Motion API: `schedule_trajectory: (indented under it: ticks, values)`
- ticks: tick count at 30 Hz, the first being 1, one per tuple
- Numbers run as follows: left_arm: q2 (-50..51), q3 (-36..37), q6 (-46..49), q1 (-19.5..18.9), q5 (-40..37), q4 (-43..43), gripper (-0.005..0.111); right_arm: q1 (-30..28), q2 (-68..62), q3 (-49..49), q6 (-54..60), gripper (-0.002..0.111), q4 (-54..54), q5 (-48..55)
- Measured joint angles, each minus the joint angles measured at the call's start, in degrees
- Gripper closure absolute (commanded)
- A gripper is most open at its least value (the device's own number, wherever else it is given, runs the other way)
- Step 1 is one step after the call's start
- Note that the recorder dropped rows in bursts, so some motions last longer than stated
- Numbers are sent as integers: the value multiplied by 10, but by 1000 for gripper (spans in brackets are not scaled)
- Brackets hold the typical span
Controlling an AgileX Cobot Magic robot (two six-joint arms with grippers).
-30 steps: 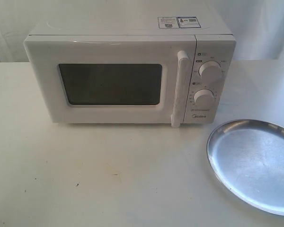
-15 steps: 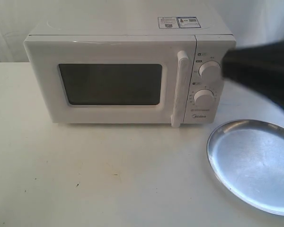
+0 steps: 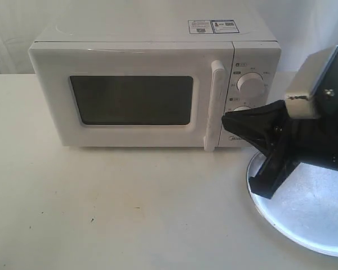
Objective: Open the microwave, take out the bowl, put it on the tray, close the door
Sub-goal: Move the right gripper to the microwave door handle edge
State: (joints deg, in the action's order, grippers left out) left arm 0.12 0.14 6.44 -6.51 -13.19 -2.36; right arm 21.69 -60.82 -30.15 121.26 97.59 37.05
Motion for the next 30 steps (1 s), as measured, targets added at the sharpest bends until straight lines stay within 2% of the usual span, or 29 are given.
schedule_trajectory:
  ticks: [7, 14, 20, 25, 30]
  values:
    - [0, 0, 0, 0, 0, 0, 107, 0, -85, -30, 1, 108, 3, -83]
    - [0, 0, 0, 0, 0, 0, 107, 0, -180, -88, 1, 108, -55, -193]
    - [0, 0, 0, 0, 0, 0, 107, -31, -246, -145, 1, 108, -102, -117]
    - [0, 0, 0, 0, 0, 0, 107, -93, -310, -172, 1, 108, -115, -51]
    - [0, 0, 0, 0, 0, 0, 107, -164, -360, -182, 1, 108, -39, -4]
